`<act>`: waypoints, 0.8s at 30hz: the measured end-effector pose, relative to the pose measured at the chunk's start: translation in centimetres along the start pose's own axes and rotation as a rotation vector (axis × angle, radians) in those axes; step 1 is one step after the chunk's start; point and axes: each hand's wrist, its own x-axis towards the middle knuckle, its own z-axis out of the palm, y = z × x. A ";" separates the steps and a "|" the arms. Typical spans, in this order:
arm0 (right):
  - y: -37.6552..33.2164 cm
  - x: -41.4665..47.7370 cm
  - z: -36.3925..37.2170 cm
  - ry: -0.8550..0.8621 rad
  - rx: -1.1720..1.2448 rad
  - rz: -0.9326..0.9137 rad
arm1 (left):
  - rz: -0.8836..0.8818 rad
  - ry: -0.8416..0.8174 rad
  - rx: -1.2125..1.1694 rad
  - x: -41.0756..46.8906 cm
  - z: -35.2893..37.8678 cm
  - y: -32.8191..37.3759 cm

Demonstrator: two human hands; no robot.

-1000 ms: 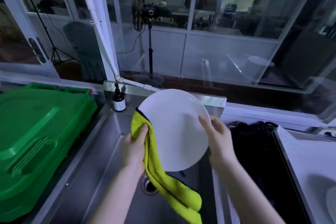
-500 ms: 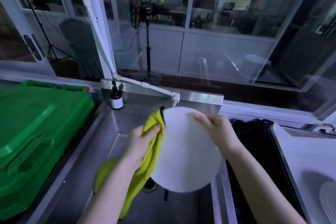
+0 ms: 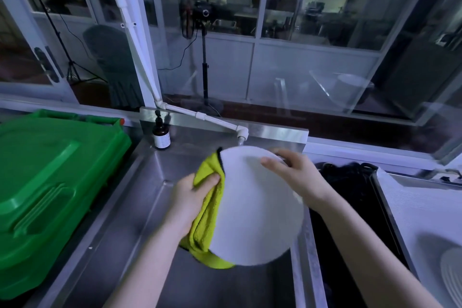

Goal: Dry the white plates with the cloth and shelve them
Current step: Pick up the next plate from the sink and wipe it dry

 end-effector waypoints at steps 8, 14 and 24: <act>-0.4 -0.3 0.5 0.093 -0.092 -0.104 | 0.011 -0.113 0.013 0.7 -0.2 1.5; 0.1 -1.3 8.9 0.821 0.596 0.281 | -0.407 0.407 -0.434 -1.2 3.4 0.3; 2.7 -4.8 3.3 0.167 -0.560 -0.615 | -0.325 0.360 -0.310 1.5 -1.3 0.3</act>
